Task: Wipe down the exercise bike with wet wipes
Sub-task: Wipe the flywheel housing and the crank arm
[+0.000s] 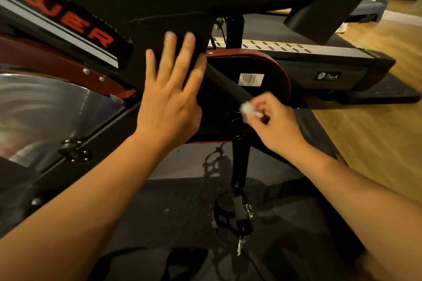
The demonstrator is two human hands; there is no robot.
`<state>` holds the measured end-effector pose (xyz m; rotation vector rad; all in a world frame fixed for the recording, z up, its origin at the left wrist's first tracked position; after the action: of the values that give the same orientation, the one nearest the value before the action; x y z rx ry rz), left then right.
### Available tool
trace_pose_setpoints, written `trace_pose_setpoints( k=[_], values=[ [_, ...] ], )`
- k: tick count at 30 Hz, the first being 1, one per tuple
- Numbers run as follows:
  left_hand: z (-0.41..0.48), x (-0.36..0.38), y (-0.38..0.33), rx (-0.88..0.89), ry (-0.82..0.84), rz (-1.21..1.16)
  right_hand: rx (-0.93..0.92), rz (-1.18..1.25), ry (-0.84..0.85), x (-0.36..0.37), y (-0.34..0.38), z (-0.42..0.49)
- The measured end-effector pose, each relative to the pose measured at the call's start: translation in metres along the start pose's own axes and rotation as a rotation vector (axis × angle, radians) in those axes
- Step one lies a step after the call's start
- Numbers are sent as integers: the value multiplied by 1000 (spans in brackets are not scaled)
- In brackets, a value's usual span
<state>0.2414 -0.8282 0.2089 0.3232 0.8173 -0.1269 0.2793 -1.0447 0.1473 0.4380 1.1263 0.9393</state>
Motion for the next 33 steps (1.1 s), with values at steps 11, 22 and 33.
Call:
trace_pose_setpoints(
  k=[11, 22, 33],
  values=[
    [-94, 97, -117, -469, 814, -678, -322, -159, -37, 29, 65, 24],
    [-90, 43, 25, -446, 37, -129, -607, -249, -137, 55, 125, 37],
    [-157, 63, 65, -288, 370, -59, -432, -341, -145, 98, 163, 40]
  ],
)
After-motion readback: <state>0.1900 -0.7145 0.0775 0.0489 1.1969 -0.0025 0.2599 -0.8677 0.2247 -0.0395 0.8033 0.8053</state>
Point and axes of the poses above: each hand's wrist, its own z-axis towards the middle knuckle, its own x-axis out of the palm, y = z × x, the point moved 4 cm from there along z, towards the middle knuckle, and after that the axes turned 7 degrees about z, right-handed, at the moved point
